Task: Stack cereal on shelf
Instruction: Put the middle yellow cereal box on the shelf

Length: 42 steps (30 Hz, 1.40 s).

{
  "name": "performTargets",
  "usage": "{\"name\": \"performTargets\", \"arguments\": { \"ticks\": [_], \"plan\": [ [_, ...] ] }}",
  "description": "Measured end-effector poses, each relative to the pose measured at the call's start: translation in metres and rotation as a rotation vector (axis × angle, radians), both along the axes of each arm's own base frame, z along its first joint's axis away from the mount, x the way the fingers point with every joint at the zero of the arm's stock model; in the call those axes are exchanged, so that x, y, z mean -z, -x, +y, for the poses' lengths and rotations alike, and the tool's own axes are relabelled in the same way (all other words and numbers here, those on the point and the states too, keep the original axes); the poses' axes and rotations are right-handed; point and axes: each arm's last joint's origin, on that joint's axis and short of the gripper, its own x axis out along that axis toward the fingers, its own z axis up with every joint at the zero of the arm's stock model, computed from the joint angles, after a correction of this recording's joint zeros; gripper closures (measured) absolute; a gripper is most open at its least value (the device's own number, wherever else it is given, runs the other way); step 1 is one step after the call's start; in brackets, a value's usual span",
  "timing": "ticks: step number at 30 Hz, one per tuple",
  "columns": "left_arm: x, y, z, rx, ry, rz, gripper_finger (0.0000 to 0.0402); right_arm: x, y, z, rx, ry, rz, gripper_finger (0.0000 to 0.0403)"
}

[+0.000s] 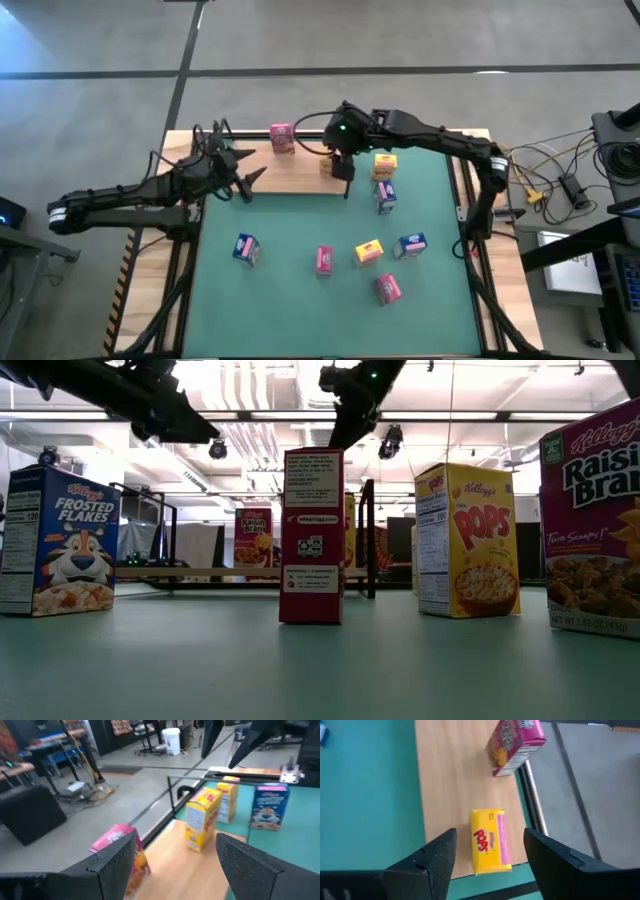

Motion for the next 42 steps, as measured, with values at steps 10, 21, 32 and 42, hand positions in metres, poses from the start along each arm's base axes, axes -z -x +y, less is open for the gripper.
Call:
{"name": "performTargets", "arguments": {
  "ticks": [10, 21, 32, 42],
  "plan": [
    [0.006, -0.013, -0.004, 0.186, 0.152, -0.036, 0.0141, 0.035, 0.032, 0.018, -0.093, 0.029, -0.196, 0.0193],
    [0.014, -0.037, 0.0, 0.192, 0.205, -0.067, 0.0141, 0.079, 0.068, 0.034, -0.235, 0.099, -0.602, 0.0193],
    [0.017, -0.048, 0.002, 0.196, 0.201, -0.101, 0.0141, 0.077, 0.094, 0.042, -0.259, 0.158, -0.726, 0.0193],
    [0.017, -0.068, 0.006, 0.213, 0.138, -0.198, 0.0141, 0.077, 0.097, 0.044, -0.313, 0.146, -0.73, 0.0193]
  ]
}}
